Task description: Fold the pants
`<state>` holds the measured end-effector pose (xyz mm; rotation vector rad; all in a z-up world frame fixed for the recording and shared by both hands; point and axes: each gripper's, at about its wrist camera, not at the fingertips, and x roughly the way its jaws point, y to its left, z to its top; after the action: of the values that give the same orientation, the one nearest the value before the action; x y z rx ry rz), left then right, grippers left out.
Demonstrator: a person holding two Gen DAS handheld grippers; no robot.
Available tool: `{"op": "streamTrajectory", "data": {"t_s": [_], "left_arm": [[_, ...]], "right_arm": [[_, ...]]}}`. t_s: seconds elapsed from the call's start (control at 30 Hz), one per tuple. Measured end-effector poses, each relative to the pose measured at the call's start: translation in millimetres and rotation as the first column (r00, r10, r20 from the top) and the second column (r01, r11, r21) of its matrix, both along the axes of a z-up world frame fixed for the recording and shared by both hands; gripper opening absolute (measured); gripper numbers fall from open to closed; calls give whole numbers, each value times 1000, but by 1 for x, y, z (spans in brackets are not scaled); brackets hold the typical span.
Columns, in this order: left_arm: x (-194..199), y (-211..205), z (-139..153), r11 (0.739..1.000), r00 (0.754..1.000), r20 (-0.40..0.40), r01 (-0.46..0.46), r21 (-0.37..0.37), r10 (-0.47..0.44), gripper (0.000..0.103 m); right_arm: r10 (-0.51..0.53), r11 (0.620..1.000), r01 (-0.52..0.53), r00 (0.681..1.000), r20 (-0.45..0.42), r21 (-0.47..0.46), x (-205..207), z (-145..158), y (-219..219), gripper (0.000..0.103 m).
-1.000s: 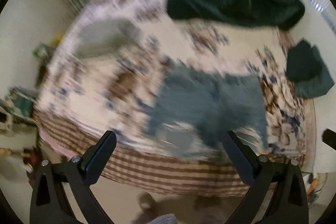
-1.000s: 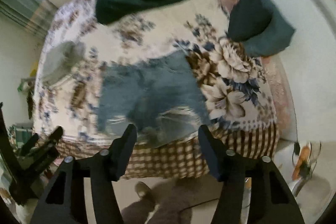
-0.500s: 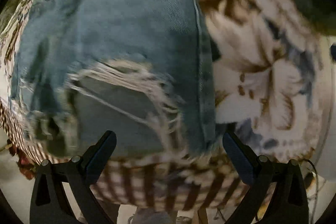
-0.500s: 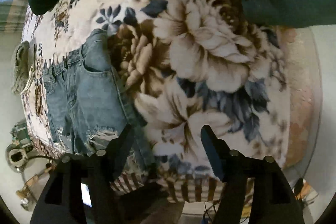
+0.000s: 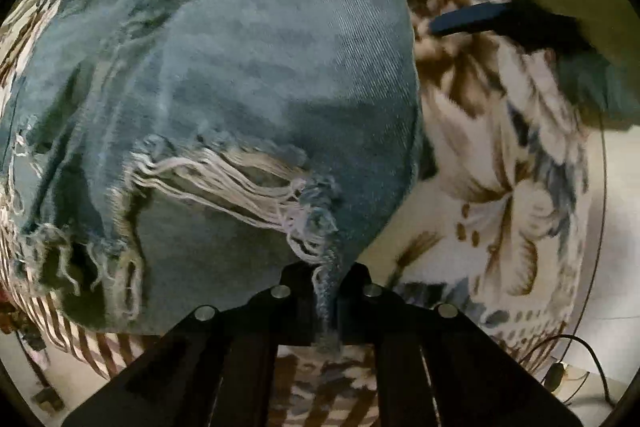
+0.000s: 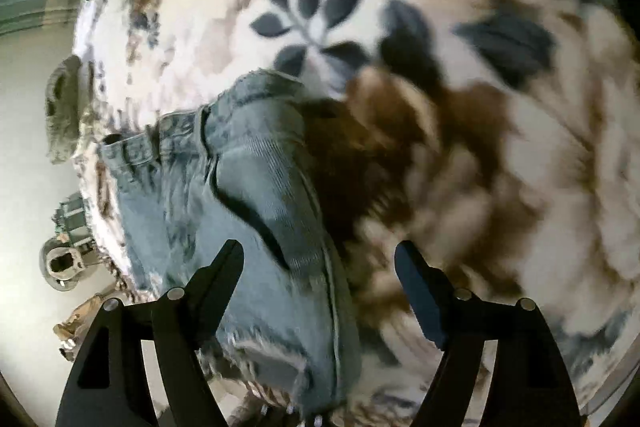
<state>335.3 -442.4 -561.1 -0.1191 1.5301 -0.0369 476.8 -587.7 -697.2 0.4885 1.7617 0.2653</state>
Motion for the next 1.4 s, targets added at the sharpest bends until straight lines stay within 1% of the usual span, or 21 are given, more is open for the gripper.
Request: {"op": "streamTrajectory", "data": {"t_s": [0.03,0.07,0.1,0.2,0.27,0.37,0.4,0.43,0.5,0.57,0.6,0.63,0.73,0.87,1.0,1.13,1.17,1.27,1.3,1.37,1.4], "left_arm": [[4,6,10,1000,1000,10,-7,-10,8,4],[6,11,18,1000,1000,17,-17,-21,17,4],[9,17,27,999,999,24,-27,-37,28,4],[11,35,62,995,998,45,-50,-83,54,4],[12,54,87,992,996,59,-62,-110,69,4],[3,96,102,987,992,92,-71,-143,84,4],[3,109,113,985,991,102,-73,-154,89,4],[-10,112,108,985,989,117,-75,-158,94,4],[-16,145,130,981,983,149,-81,-175,108,4],[-33,142,117,979,975,178,-98,-178,130,4],[-33,165,129,975,970,188,-118,-188,154,4],[-35,167,129,973,966,192,-134,-190,171,4],[-33,219,137,956,950,191,-209,-205,249,4],[-23,280,122,922,916,175,-321,-217,361,4],[-15,332,95,890,887,152,-401,-219,437,3],[-9,372,58,866,871,110,-448,-221,478,4],[-8,383,46,856,865,91,-464,-229,493,4],[-10,402,20,839,857,49,-490,-237,514,5],[-11,407,13,829,849,33,-506,-237,527,8],[-15,409,7,807,832,11,-535,-250,555,8],[-16,414,5,795,823,-7,-551,-253,568,10]], "right_arm": [[17,1000,-17,1000,8,-23,3,1,8,51],[33,998,-32,999,18,-51,6,4,15,36],[48,996,-45,998,29,-77,6,9,22,17],[100,986,-86,991,89,-145,5,38,44,12],[112,983,-93,987,113,-161,4,58,55,10],[118,981,-93,982,147,-171,-1,91,68,9],[121,981,-93,979,164,-170,-1,105,78,9],[122,982,-93,977,175,-167,-2,116,85,9],[127,983,-97,972,197,-158,-5,137,101,8],[145,982,-113,965,218,-153,-6,156,127,8],[154,982,-124,962,224,-145,-6,162,141,8],[175,979,-143,957,231,-148,-5,169,162,8],[224,970,-191,945,240,-154,2,176,221,8],[297,951,-266,929,221,-159,18,165,304,8],[378,915,-339,910,170,-221,33,130,383,7],[437,877,-393,892,116,-277,41,95,426,7],[449,868,-405,887,105,-288,41,88,432,8],[468,851,-432,882,57,-298,42,68,452,8],[470,849,-439,881,43,-293,42,64,455,12],[457,862,-436,889,26,-261,43,60,458,24],[449,872,-433,893,22,-227,44,60,459,46]]}}
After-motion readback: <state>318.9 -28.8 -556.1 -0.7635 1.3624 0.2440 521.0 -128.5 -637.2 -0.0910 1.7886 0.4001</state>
